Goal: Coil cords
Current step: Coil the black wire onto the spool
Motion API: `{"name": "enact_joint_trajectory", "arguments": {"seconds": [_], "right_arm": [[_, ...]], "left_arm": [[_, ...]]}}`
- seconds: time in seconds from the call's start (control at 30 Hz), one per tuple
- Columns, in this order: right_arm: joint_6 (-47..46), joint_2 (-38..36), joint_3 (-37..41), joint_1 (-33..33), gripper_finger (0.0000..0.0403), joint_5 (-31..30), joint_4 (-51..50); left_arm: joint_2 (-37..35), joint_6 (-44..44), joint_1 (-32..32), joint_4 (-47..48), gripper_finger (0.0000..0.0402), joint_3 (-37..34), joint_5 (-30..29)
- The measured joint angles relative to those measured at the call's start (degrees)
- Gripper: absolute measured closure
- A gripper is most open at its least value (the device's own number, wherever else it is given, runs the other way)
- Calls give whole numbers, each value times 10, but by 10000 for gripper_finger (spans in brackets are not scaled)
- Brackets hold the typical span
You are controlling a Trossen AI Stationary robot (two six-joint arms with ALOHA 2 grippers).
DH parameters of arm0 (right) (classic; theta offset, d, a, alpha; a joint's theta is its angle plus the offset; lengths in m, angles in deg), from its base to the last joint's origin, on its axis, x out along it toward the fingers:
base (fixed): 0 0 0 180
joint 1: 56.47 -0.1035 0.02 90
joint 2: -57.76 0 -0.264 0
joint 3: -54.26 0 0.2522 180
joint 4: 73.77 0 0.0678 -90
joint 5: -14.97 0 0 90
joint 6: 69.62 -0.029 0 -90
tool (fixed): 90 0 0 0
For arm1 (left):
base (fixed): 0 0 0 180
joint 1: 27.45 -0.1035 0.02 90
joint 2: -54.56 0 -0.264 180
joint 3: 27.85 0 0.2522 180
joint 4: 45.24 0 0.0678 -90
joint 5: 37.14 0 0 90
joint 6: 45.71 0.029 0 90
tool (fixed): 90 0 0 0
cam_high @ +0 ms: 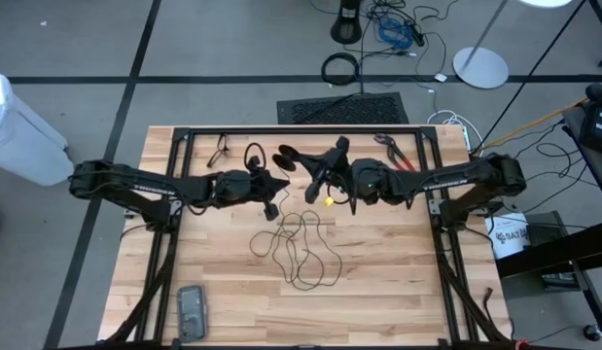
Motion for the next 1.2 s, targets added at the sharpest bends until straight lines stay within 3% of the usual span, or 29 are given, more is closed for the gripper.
{"name": "enact_joint_trajectory", "arguments": {"seconds": [0.27, 0.63, 1.2], "right_arm": [[26, 17, 0, -1, 403, -59, 9], [45, 54, 1, 0, 403, -107, 23], [51, 73, 0, 8, 403, -102, 27]], "left_arm": [[32, -2, 0, -42, 389, 0, 45], [38, -3, 0, -69, 389, 4, 56], [37, -62, 16, -63, 389, 53, 212]]}}
